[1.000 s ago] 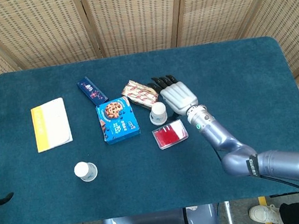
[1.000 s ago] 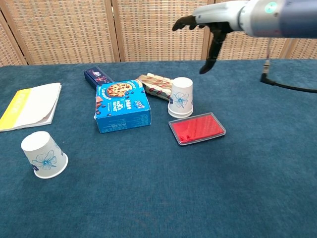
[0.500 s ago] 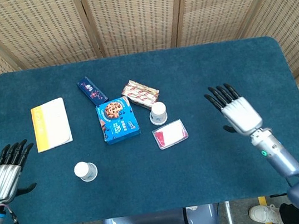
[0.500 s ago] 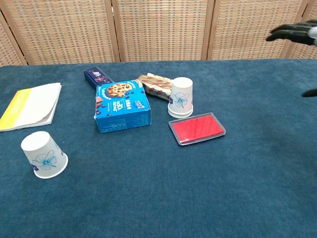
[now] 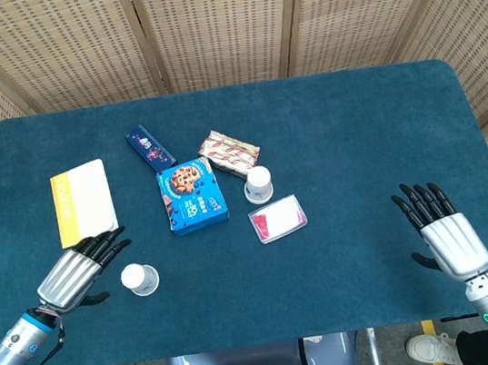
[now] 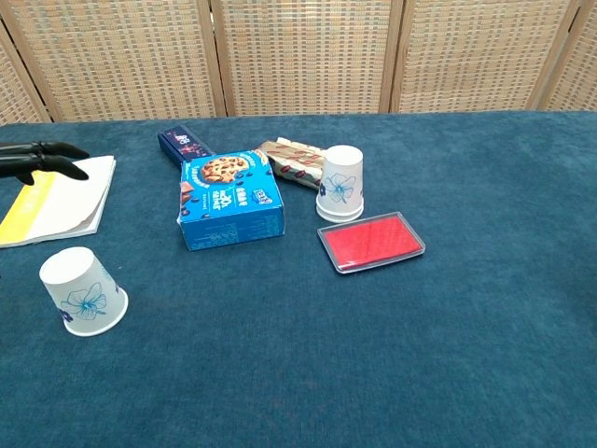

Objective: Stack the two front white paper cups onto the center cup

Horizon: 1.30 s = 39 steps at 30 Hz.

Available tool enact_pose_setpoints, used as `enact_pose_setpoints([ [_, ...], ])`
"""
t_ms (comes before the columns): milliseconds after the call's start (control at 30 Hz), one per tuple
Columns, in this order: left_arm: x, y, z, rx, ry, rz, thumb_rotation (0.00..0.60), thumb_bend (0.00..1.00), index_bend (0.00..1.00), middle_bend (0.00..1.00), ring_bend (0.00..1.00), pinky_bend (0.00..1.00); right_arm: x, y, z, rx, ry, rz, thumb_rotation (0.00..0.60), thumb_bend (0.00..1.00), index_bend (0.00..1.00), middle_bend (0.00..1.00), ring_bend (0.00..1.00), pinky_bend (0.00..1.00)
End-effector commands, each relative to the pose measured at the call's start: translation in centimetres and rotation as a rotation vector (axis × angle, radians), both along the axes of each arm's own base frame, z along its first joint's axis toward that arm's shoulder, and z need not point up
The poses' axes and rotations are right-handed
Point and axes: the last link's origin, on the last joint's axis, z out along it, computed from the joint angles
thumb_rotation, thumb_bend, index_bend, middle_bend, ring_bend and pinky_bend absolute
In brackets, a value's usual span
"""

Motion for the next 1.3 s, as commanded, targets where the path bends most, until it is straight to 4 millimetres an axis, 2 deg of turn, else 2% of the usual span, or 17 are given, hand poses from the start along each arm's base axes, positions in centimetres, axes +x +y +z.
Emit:
enact_pose_setpoints([
  [33, 0.7, 0.4, -1.5, -0.039, 0.034, -0.033, 0.6, 0.0, 0.17, 0.08, 0.17, 0.27, -0.2, 0.3, 0.1, -0.011, -0.022, -0.01, 0.6, 0.0, 0.0, 0.0, 0.0, 0.0],
  [500, 1.6, 0.8, -3.7, -0.056, 0.091, -0.008, 0.6, 0.0, 0.24, 0.14, 0.22, 0.33, -0.9, 0.0, 0.7, -0.02, -0.043, -0.021, 0.6, 0.0, 0.0, 0.0, 0.0, 0.0],
  [633, 1.6, 1.1, -5.0, -0.087, 0.058, 0.009, 0.6, 0.0, 0.3, 0.19, 0.27, 0.36, -0.9, 0.0, 0.9, -0.026, -0.05, -0.024, 0.6, 0.0, 0.0, 0.0, 0.0, 0.0],
  [733, 1.7, 1.5, -5.4, -0.091, 0.044, 0.011, 0.6, 0.01, 0.39, 0.27, 0.33, 0.4, -0.9, 0.0, 1.1, -0.031, -0.055, -0.024, 0.6, 0.0, 0.0, 0.0, 0.0, 0.0],
  [867, 1.8, 1.8, -5.4, -0.083, 0.047, 0.021, 0.6, 0.1, 0.53, 0.4, 0.44, 0.5, -0.8, 0.1, 1.1, -0.035, -0.059, -0.02, 0.6, 0.0, 0.0, 0.0, 0.0, 0.0],
  [933, 1.8, 2.0, -5.3, -0.075, 0.055, 0.022, 0.6, 0.13, 0.56, 0.43, 0.47, 0.52, -0.8, 0.2, 1.2, -0.036, -0.06, -0.02, 0.6, 0.0, 0.0, 0.0, 0.0, 0.0],
  [1167, 2.2, 2.3, -4.8, -0.057, 0.077, 0.01, 0.6, 0.15, 0.59, 0.45, 0.48, 0.54, -0.8, 0.1, 1.4, -0.044, -0.066, -0.025, 0.6, 0.0, 0.0, 0.0, 0.0, 0.0],
  [1300, 3.8, 3.5, -3.7, -0.018, 0.05, -0.021, 0.6, 0.15, 0.59, 0.45, 0.48, 0.54, -0.8, 0.2, 1.5, -0.047, -0.071, -0.025, 0.6, 0.0, 0.0, 0.0, 0.0, 0.0],
])
